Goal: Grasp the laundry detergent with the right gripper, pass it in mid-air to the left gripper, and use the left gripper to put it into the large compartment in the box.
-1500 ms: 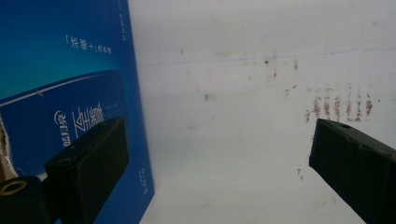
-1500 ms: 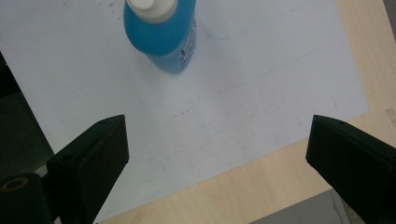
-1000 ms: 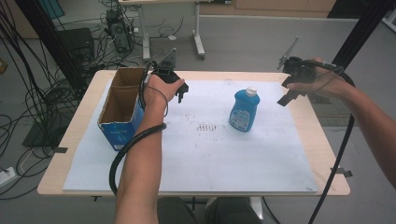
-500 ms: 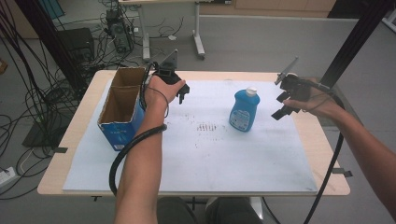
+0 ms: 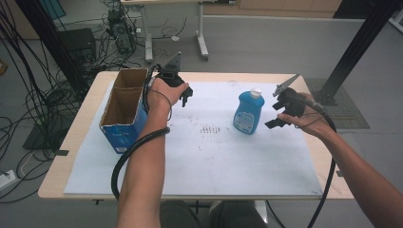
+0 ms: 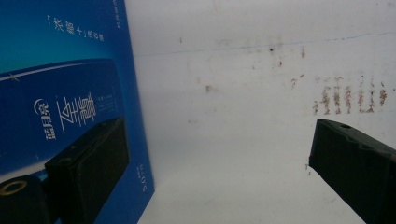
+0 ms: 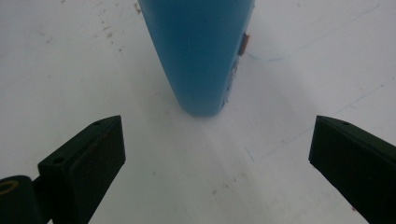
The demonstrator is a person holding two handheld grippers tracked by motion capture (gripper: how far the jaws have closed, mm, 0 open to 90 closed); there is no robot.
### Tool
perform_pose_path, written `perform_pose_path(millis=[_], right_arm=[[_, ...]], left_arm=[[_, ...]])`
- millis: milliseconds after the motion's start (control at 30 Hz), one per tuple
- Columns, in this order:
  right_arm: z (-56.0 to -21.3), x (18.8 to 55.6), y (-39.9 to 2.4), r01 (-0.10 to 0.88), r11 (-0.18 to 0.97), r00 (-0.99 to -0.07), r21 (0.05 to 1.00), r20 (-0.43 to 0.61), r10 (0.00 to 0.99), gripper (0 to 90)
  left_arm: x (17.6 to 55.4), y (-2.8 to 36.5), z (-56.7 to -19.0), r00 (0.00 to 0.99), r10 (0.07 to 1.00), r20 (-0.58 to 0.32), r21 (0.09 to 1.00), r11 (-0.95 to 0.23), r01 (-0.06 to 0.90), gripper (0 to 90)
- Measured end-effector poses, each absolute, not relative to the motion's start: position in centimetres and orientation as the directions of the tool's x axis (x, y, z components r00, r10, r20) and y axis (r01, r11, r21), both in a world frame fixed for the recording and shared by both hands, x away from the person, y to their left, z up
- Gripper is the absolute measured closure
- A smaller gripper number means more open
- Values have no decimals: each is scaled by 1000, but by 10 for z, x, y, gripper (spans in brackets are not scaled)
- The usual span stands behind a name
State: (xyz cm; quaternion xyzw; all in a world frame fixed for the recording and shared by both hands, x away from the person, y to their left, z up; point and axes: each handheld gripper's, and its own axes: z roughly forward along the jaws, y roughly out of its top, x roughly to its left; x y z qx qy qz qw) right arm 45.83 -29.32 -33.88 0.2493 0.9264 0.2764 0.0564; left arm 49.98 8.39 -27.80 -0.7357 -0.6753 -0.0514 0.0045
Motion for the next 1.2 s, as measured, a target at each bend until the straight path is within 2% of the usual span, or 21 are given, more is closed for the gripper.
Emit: perform_pose_path(millis=[700,1200], right_arm=[[-373,458,-276,432,579,-830,692,54,555,24],[-386,459,-270,430,509,-794,745,45,606,23]], left_arm=[[501,84,-282,90,992,87,56,-95,994,55],[501,82,-281,100,991,86,55,-105,993,55]])
